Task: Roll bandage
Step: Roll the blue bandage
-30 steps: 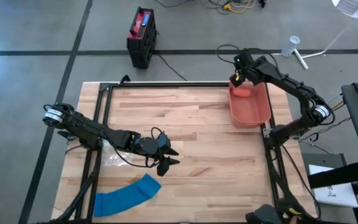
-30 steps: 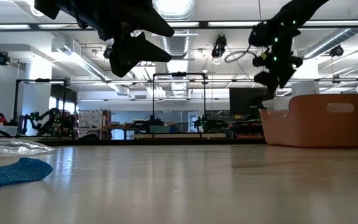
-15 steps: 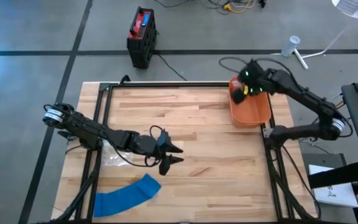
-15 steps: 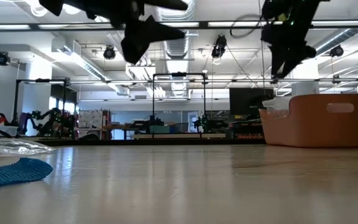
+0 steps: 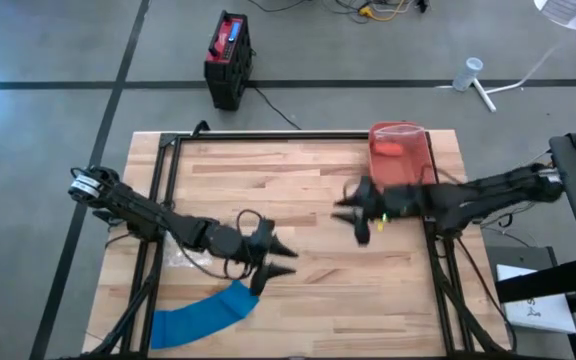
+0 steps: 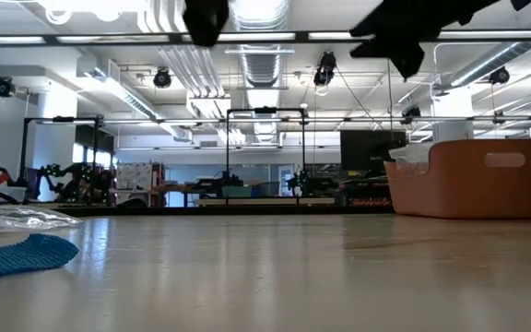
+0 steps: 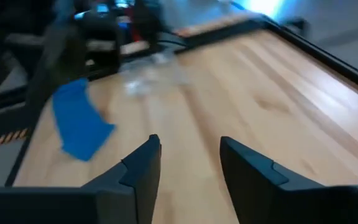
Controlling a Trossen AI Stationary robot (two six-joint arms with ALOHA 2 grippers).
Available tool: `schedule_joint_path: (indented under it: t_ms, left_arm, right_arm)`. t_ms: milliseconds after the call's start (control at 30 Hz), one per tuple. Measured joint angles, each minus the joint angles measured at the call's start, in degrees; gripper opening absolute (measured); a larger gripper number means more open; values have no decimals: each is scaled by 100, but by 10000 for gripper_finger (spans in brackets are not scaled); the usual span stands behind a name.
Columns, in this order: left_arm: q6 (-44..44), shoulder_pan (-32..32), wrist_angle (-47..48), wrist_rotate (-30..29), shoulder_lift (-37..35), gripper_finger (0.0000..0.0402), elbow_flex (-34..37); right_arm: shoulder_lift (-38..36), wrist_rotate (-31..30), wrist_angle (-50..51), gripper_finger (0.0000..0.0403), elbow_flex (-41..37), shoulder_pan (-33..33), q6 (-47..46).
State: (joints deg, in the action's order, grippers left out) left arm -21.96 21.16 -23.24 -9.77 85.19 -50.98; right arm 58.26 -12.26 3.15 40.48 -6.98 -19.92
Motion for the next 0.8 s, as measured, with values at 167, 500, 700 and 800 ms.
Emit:
schedule_joint_path:
  t_ms: [167,500,700,800]
  left_arm:
    - [-87,550,1168,39,-90,192,-523]
    - [-3955,904,6346,1486,-138,192,-1745]
    - [-5415,1194,7109,3117,-189,192,-1519]
    - [-5967,1442,7154,3168,-191,192,-1254]
  right_arm:
    - [875,-525,-753,139,44,-898,725]
    - [2106,-1097,-1298,119,226,-1472,817]
    - [2718,-1411,-1924,109,230,-1903,1246]
    - [3000,-1749,-2107,103,230,-2152,1299]
